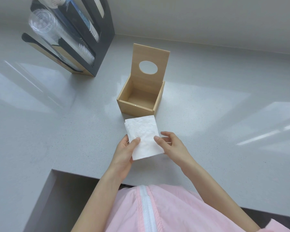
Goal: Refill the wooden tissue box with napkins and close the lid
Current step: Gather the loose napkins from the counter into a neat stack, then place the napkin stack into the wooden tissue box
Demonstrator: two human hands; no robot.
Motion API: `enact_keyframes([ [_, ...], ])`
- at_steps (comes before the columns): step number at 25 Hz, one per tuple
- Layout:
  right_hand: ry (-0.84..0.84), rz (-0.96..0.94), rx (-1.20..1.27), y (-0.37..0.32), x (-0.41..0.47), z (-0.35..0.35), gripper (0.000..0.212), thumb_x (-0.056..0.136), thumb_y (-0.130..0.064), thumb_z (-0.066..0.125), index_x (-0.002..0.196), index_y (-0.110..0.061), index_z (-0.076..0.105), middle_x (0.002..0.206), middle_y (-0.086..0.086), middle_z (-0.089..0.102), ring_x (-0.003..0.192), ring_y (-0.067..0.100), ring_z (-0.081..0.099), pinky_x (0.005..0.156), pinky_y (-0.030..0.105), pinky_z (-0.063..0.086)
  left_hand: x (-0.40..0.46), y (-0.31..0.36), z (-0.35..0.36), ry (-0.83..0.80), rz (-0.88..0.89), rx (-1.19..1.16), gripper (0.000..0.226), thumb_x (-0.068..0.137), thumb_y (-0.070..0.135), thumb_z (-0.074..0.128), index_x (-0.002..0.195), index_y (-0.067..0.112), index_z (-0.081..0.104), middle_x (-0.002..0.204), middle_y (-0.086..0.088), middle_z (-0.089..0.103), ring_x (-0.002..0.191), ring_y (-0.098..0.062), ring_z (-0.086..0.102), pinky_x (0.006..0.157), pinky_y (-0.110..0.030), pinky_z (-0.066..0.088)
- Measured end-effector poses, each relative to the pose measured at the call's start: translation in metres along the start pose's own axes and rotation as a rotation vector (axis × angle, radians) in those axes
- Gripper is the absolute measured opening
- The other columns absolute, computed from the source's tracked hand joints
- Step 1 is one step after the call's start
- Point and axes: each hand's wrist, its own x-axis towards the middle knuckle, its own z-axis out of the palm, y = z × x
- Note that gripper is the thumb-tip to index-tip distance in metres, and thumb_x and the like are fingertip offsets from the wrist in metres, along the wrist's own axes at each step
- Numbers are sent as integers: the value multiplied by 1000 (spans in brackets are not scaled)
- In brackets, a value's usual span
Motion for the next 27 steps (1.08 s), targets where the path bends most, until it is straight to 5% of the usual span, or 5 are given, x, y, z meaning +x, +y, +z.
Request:
enact_keyframes([
  [4,-177,73,159,8,-3,10,43,87,-37,59,122,-14,53,119,1,64,105,14,63,83,23,51,-3,2,0,-54,26,-112,29,93,10,45,120,12,53,107,-5,67,86,-15,68,71,-23,58],
  [13,-101,-67,59,1,-2,8,8,85,-17,63,89,-23,60,86,-6,65,86,14,61,91,34,51,1,14,-18,-18,111,-26,12,91,17,49,98,18,59,94,2,67,88,-12,65,70,-19,58],
  [19,-60,-176,66,-17,5,-5,12,86,-11,63,87,-23,61,102,9,67,89,19,62,80,26,53,12,38,-31,-8,124,185,16,89,23,55,104,20,59,92,2,64,84,-11,64,75,-26,57],
  [23,-26,-215,-39,-36,14,-12,10,91,-16,56,98,-15,62,98,4,65,83,16,61,68,15,53,23,59,-26,4,193,346,7,90,21,56,93,23,61,91,-1,63,73,-9,64,67,-19,57],
  [27,50,-278,-109,-64,26,-18,11,91,-18,54,82,-21,58,92,2,63,76,15,60,62,14,51,43,82,-25,29,247,452,6,88,20,59,86,24,62,95,-3,62,84,-17,61,80,-32,51],
])
